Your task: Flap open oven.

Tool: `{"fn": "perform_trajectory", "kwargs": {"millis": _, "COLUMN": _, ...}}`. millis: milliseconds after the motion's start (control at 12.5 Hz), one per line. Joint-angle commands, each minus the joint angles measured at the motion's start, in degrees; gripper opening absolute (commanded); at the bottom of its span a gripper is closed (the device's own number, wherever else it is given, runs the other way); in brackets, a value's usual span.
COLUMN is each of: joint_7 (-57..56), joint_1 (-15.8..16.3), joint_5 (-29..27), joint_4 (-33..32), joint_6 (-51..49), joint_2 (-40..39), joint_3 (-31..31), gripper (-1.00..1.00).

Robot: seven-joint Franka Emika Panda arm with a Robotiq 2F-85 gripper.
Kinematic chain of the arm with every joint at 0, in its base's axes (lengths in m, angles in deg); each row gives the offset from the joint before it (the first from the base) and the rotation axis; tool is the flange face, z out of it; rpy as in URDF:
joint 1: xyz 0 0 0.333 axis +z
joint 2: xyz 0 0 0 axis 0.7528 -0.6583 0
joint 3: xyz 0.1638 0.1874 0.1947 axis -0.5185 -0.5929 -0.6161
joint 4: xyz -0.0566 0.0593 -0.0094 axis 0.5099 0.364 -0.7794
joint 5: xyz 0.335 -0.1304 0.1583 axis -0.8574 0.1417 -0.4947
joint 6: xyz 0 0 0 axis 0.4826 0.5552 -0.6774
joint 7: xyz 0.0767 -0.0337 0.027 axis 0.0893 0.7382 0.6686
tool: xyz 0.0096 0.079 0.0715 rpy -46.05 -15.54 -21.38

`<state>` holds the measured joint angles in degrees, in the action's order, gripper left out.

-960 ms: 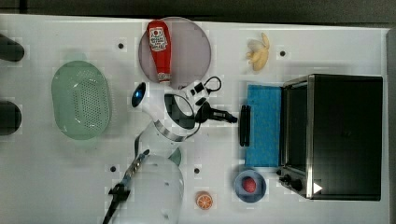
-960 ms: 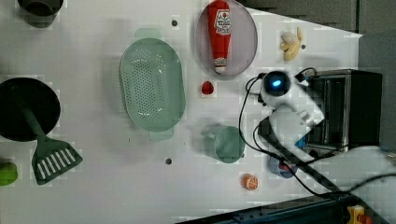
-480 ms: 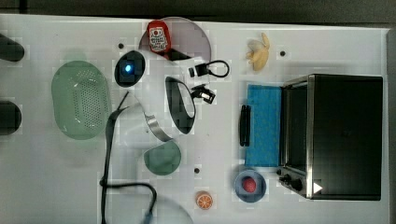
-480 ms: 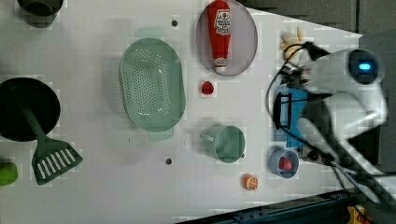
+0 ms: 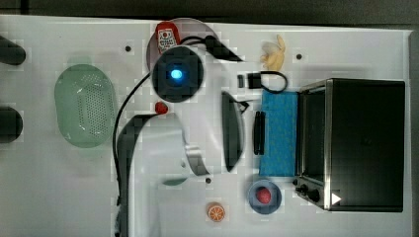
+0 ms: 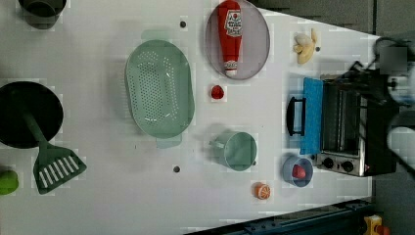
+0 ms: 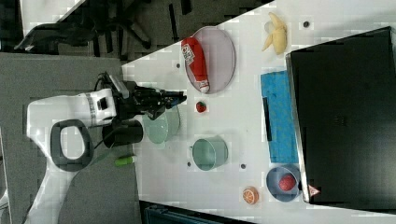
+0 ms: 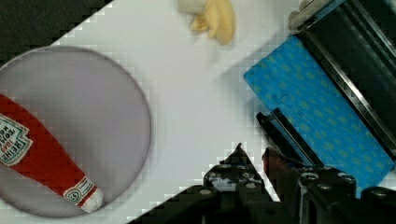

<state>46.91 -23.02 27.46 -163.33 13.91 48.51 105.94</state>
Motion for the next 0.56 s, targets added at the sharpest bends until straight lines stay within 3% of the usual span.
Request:
{"fn": "perform_trajectory", "kwargs": {"millis": 80, "joint_7": 0.36, "joint_1": -0.93, "joint_5": -4.73, "joint_4": -0.10, "joint_6": -4.86, "joint_2": 4.15, "joint_3": 0.42, "gripper": -0.65}}
{"fn": "perform_trajectory", "kwargs": {"millis": 320, "joint_7": 0.94, "joint_1": -0.93, "joint_5": -11.06, "joint_4": 0.06, "joint_6": -11.23, "joint_2": 9.16, "joint_3": 0.41, "gripper": -0.65}}
{"fn": "perform_trajectory", "kwargs": {"millis": 560, "joint_7": 0.94, "joint_1": -0.93, "joint_5": -11.36, "joint_4": 0.13, "joint_6": -12.84, "joint_2": 14.00, "joint_3": 0.27, "gripper": -0.65}}
